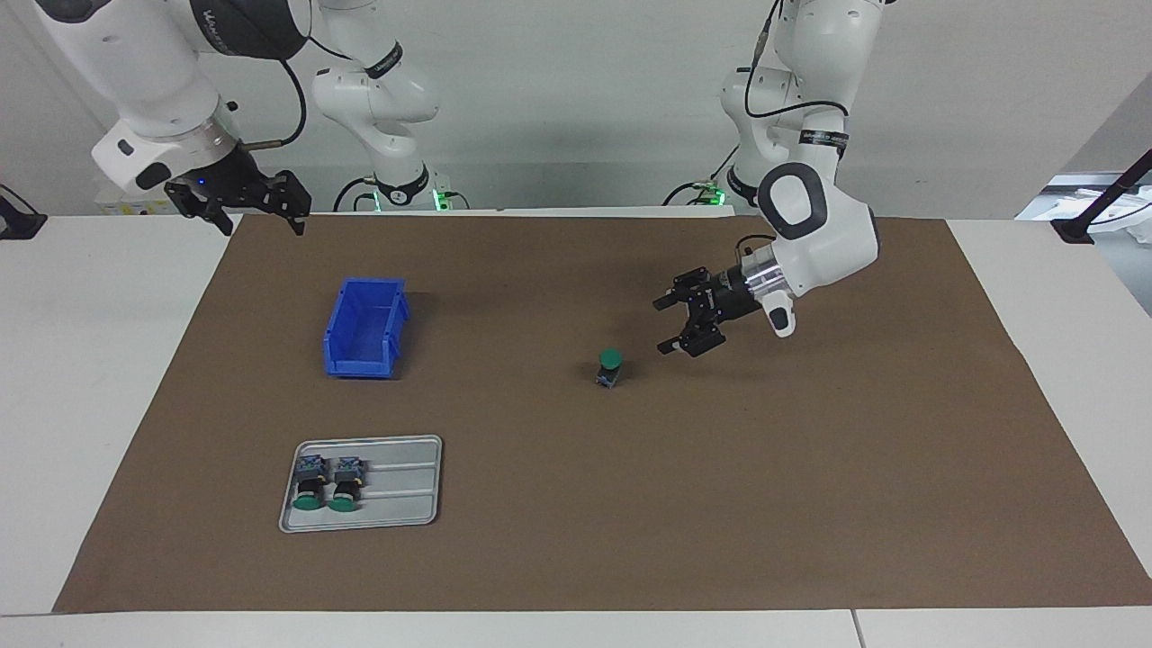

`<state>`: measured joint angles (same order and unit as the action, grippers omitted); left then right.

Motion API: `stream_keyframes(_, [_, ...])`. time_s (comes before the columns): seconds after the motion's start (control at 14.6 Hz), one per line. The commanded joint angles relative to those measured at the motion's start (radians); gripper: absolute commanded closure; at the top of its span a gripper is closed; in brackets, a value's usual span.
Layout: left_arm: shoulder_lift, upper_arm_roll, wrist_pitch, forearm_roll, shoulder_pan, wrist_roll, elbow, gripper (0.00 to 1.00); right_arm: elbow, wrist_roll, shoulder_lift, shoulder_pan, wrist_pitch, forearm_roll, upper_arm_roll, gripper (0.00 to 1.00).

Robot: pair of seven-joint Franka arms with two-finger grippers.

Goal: Place and press button with both arms
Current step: 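Open the left gripper and draw it back from the button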

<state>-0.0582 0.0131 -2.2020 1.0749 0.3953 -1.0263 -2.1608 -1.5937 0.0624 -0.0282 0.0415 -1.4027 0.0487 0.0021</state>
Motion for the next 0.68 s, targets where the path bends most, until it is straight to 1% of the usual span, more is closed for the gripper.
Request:
stream_keyframes(0.0, [0.009,-0.002,0.051,-0.102,-0.029,-0.031,0.038,0.0,0.005,0.016,-0.002,0.001,0.016,0.002,0.001,0.01])
stream_keyframes(0.27, [0.008,-0.002,0.172,-0.269,-0.067,-0.028,0.114,0.0,0.005,0.016,-0.002,0.001,0.016,0.002,0.001,0.01])
stream_keyframes(0.34, [0.009,-0.002,0.186,-0.317,-0.067,-0.024,0.13,0.0,0.005,0.016,-0.002,0.001,0.018,0.003,0.001,0.01])
stream_keyframes(0.62, [0.009,-0.002,0.229,-0.444,-0.066,-0.021,0.183,0.0,0.005,0.016,-0.002,0.001,0.016,0.002,0.001,0.01])
